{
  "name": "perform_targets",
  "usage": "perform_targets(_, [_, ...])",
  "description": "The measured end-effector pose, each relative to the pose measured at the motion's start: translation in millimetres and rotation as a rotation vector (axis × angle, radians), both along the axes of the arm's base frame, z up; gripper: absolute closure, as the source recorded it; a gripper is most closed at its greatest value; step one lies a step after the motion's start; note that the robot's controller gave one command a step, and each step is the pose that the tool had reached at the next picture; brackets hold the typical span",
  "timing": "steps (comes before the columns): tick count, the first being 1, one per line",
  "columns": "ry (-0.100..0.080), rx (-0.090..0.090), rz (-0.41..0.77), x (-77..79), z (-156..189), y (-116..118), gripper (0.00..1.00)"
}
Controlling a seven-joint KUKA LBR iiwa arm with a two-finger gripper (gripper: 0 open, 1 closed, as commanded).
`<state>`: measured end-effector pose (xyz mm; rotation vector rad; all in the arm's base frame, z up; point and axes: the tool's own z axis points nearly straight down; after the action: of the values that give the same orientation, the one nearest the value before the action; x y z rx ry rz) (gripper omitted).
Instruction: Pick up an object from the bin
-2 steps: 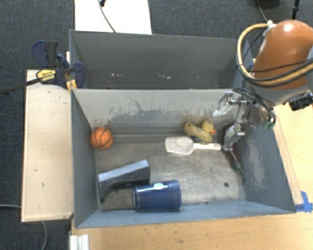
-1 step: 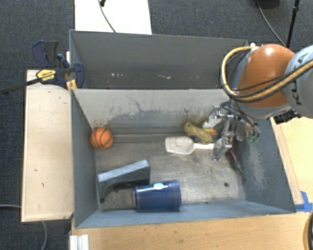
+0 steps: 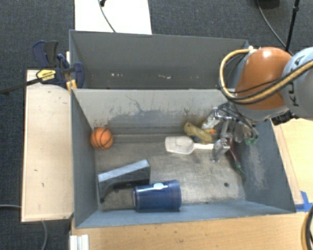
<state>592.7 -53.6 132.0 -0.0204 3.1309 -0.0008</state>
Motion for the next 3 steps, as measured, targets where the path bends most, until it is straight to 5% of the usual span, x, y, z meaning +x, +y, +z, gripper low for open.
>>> perform_targets(2, [-0.002,0.003,-0.095,2.7,-11.3,-1.9,0.00])
perform_targets(3, [-0.074,-0.011,-0.155,18.5,-22.5,7.9,1.00])
